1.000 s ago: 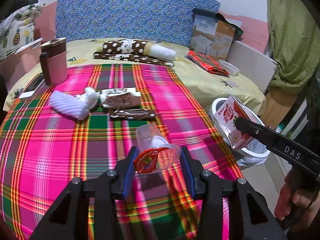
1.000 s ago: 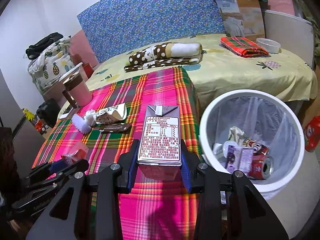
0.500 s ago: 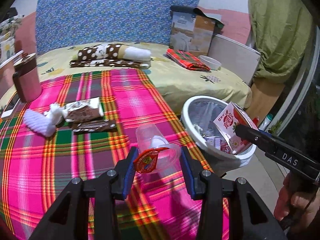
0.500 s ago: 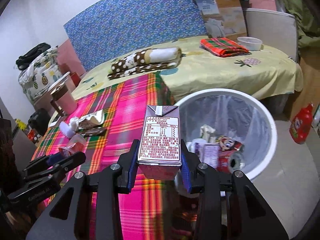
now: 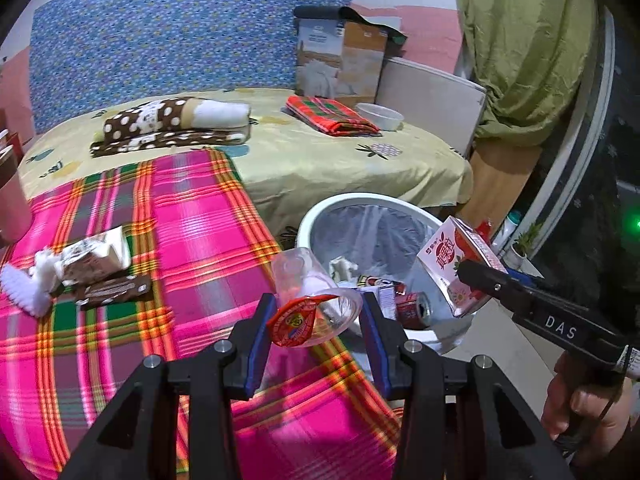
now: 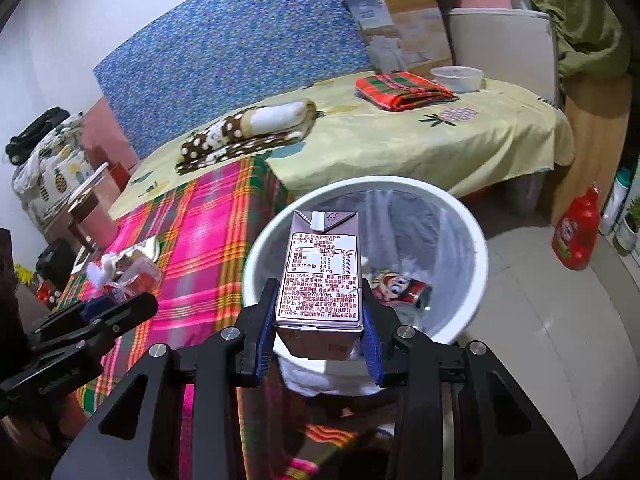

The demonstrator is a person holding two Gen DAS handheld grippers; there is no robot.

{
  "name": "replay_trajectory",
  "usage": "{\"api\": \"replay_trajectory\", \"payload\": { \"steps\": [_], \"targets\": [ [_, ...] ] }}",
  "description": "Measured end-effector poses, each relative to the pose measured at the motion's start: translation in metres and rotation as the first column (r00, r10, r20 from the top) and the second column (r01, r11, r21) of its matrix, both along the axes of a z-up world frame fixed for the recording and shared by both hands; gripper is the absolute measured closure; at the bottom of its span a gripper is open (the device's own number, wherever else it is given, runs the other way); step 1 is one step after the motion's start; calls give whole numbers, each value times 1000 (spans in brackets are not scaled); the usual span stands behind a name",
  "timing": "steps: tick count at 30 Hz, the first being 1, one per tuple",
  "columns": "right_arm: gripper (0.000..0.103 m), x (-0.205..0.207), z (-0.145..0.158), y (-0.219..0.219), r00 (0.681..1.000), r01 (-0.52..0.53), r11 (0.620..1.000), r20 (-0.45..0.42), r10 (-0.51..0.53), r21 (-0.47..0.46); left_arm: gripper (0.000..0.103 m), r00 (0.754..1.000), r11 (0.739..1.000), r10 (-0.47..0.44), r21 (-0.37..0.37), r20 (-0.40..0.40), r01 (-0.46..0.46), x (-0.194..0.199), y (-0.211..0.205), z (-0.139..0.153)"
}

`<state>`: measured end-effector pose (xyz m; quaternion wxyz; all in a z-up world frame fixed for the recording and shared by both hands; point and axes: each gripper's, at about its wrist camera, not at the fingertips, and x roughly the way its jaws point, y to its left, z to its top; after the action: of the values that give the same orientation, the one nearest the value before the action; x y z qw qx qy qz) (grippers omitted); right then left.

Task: Collect trash
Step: 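Carry the cup and pink carton over the wastebasket and open both tools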

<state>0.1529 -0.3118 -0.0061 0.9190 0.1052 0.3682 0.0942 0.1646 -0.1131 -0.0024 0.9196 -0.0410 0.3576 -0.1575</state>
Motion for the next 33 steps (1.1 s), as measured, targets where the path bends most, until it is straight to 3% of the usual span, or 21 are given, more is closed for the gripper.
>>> {"api": "replay_trajectory", "payload": {
  "steps": [12,29,31,33],
  "targets": [
    [64,13,-15,-32,997,61,998,-47,-62,-20,59,997,997,-78,6,-25,78,22,-38,-9],
    [64,37,-24,-38,997,31,998,-75,-35,-53,59,989,992,-123,17,-78,125,51,-61,-31],
    [62,38,-24,-38,997,28,998,-69,-32,-48,58,989,993,-121,7,-85,122,54,-60,-33],
    [53,38,-24,-38,998,25,999,-61,-28,-46,57,989,993,-120,-1,-89,121,56,-59,-33]
  ]
}}
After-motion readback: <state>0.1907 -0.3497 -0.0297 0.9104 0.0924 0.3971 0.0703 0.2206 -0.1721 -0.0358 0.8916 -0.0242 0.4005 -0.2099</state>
